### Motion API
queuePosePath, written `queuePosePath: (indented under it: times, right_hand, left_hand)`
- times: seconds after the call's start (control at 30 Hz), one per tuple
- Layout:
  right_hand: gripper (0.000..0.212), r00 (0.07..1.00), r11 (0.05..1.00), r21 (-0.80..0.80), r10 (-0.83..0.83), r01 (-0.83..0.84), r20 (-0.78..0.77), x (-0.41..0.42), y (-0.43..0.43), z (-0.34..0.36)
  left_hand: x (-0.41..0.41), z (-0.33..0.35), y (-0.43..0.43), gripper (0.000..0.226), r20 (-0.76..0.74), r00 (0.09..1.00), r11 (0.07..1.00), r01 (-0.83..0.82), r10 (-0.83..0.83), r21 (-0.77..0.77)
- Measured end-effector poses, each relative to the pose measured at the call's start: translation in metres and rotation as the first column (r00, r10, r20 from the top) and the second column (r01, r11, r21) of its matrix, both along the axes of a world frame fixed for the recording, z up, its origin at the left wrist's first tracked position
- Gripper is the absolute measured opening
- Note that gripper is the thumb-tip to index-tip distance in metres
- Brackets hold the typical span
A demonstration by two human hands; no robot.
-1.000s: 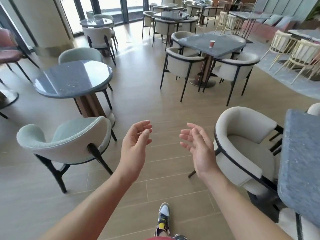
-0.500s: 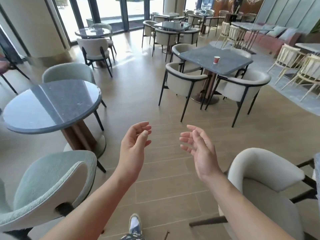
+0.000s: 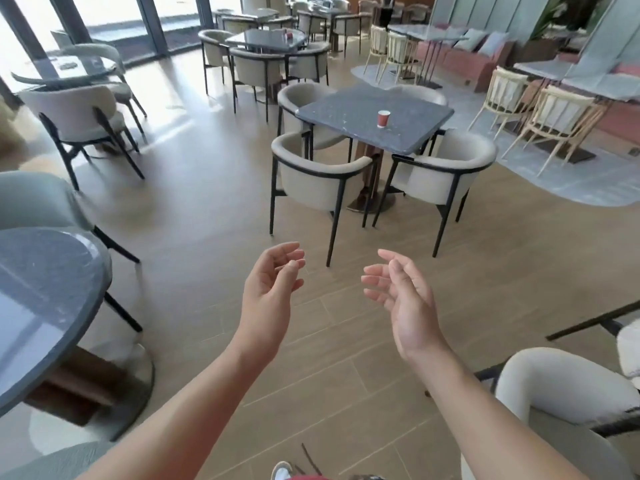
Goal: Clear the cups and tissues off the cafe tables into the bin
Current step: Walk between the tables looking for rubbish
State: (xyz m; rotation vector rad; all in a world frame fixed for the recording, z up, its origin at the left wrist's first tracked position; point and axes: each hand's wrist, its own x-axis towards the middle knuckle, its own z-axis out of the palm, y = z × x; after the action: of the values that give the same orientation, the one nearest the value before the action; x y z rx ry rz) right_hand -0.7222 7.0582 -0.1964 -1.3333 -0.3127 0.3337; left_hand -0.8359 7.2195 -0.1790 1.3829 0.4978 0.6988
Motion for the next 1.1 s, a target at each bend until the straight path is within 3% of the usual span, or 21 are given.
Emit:
queuePosePath:
  times: [0.37,0.73,1.1]
  right_hand:
    - [0.039,0.981,0.983,0.002,-0.181,0.182,-0.068,0.202,0.057,-0.028]
    - [0.039,0.987,0.987,-0.026,-0.16,0.16,-0.027,0.486,0.1,-0.012]
    - [0.039,0.984,0.983,-0.056,-0.175,0.173,-0.025,0.687,0.161,-0.013]
  left_hand:
    - [0.231,-0.026,0.075,0.025,-0.053,0.983,0.985,0.174,-0.175,-0.018]
    - [0.506,-0.016,0.115,0.025,-0.055,0.986,0.988,0.154,-0.155,-0.026]
    - [0.703,-0.017,0.18,0.028,-0.033,0.991,0.989,0.131,-0.133,-0.062]
